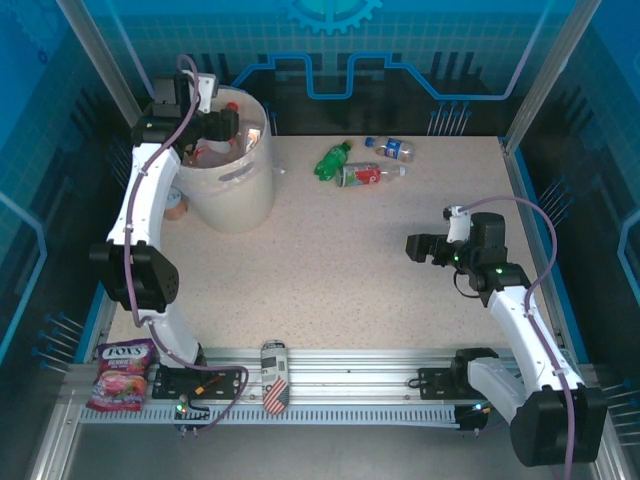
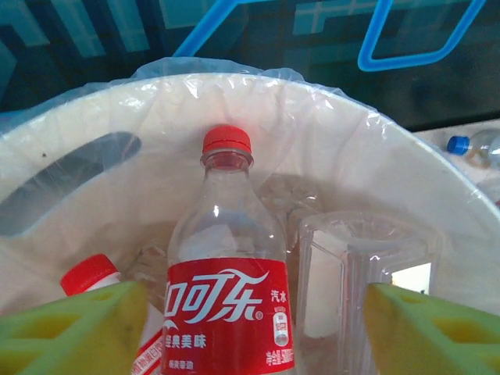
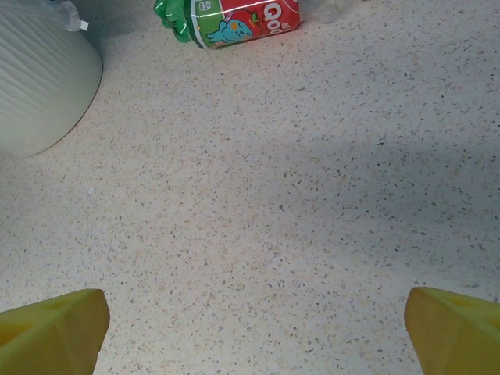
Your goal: Put the plastic bottles in the bin
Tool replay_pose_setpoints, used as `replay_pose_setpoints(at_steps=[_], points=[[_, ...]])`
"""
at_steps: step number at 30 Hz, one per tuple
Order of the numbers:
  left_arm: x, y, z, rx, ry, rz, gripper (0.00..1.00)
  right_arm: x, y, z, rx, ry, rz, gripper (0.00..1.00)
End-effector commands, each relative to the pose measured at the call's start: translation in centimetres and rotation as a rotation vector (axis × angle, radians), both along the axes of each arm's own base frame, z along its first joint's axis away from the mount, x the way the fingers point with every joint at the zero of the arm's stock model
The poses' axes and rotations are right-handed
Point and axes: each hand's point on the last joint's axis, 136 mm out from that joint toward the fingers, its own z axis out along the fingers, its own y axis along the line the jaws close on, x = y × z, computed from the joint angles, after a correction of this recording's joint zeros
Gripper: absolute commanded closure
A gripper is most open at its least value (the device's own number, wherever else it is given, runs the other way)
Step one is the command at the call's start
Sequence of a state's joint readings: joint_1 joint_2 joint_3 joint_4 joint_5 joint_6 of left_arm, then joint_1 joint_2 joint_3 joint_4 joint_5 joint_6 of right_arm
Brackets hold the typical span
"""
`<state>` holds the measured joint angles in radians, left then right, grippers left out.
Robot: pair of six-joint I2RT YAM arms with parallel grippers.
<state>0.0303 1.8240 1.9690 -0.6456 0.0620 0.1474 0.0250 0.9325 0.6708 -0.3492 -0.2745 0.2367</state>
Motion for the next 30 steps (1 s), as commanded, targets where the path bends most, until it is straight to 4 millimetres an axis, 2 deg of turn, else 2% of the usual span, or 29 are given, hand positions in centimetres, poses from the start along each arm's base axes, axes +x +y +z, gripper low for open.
replay_pose_setpoints(at_steps=[1, 7, 11, 13, 16, 20, 27, 30], points=[[0.8, 0.2, -1.0, -0.048, 0.023, 0.009, 0.36, 0.2, 0.2, 0.7, 0.021, -0.010, 0.005, 0.02], [1.0, 0.3, -3.4, -0.073, 0.072, 0.036, 0.51, 0.3, 0.3, 0.8, 0.023, -0.012, 0.011, 0.02], [0.8, 0.1, -5.0, -0.089, 0.106, 0.037, 0.52, 0.4, 0.4, 1.0, 0.024, -0.016, 0.013, 0.02], [0.7, 0.1, -5.1, -0.094, 0.096, 0.042, 0.52, 0.3, 0.4, 1.0, 0.021, -0.014, 0.013, 0.02], [0.4, 0.0, -4.0, -0.093, 0.051, 0.041, 0.52, 0.3, 0.3, 1.3, 0.016, -0.016, 0.010, 0.02], [-0.2, 0.2, -1.5, -0.075, 0.011, 0.046, 0.46, 0.5, 0.2, 1.6, 0.014, -0.021, 0.005, 0.02], [-2.5, 0.9, 3.0, -0.078, -0.053, 0.107, 0.25, 0.8, 0.0, 2.1, -0.001, -0.032, -0.004, 0.02], [-3.8, 0.4, 5.4, -0.121, -0.097, 0.116, 0.19, 0.8, -0.3, 2.8, -0.028, -0.044, -0.012, 0.02]])
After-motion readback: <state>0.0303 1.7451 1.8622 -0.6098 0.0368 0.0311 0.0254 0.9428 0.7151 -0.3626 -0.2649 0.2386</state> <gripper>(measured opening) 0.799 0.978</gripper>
